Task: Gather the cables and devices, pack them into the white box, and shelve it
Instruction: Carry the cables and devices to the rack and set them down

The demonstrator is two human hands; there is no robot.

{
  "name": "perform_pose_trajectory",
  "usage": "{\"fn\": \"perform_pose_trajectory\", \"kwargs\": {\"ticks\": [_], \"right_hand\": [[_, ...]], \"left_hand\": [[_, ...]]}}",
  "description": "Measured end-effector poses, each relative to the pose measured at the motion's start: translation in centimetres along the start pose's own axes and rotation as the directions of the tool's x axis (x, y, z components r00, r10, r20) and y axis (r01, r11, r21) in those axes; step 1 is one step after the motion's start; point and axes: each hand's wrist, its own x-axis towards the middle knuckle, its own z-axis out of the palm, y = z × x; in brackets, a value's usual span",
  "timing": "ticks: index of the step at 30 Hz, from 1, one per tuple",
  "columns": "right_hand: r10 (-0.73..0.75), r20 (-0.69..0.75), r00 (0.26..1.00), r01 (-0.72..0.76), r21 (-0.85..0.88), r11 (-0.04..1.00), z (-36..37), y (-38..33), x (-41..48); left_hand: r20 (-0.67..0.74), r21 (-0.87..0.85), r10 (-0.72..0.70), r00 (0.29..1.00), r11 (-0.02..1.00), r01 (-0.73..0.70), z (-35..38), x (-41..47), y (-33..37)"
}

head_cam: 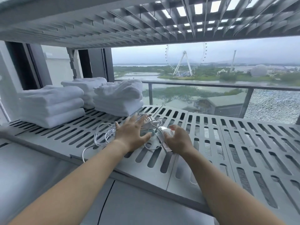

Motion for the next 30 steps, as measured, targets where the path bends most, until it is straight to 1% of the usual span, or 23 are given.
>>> {"fn": "perform_pose_trajectory", "kwargs": {"ticks": [3,8,10,12,15,19,23,25,30], "right_hand": [[-0.044,-0.029,0.999,0.044,0.017,0.999,-0.1,-0.5,-0.2],[-0.084,-0.079,0.993,0.085,0.010,0.996,-0.1,-1.1,-0.7],[-0.123,-0.103,0.987,0.124,-0.001,0.992,-0.1,-1.3,-0.9],[-0.192,-0.109,0.975,0.191,-0.015,0.981,-0.1,-1.7,-1.2],[-0.305,-0.089,0.948,0.304,-0.027,0.952,0.5,-2.9,-2.0],[-0.421,-0.040,0.906,0.419,-0.053,0.907,1.5,-4.9,-3.4],[-0.485,-0.041,0.873,0.478,-0.120,0.870,2.4,-6.7,-4.7],[-0.511,-0.014,0.859,0.505,-0.137,0.852,3.0,-7.6,-5.3],[-0.530,0.042,0.847,0.532,-0.058,0.845,4.8,-10.7,-7.1]], "left_hand": [[-0.044,-0.025,0.000,0.999,1.000,-0.001,-0.2,-0.7,0.2],[-0.068,-0.046,-0.027,0.997,0.999,0.024,-0.3,-1.7,0.8],[-0.095,-0.064,-0.033,0.995,0.998,0.026,-0.4,-2.3,0.8],[-0.142,-0.046,-0.018,0.990,0.999,0.012,-0.6,-2.9,0.7],[-0.206,0.030,0.008,0.979,1.000,-0.002,-1.3,-3.9,0.1],[-0.246,0.035,-0.034,0.969,0.998,0.044,-3.0,-6.0,-1.2],[-0.251,-0.002,-0.084,0.964,0.996,0.086,-4.9,-8.3,-2.8],[-0.258,-0.003,-0.102,0.961,0.994,0.105,-5.8,-9.3,-3.6],[-0.273,-0.008,-0.139,0.952,0.990,0.142,-8.0,-11.1,-5.8]]}}
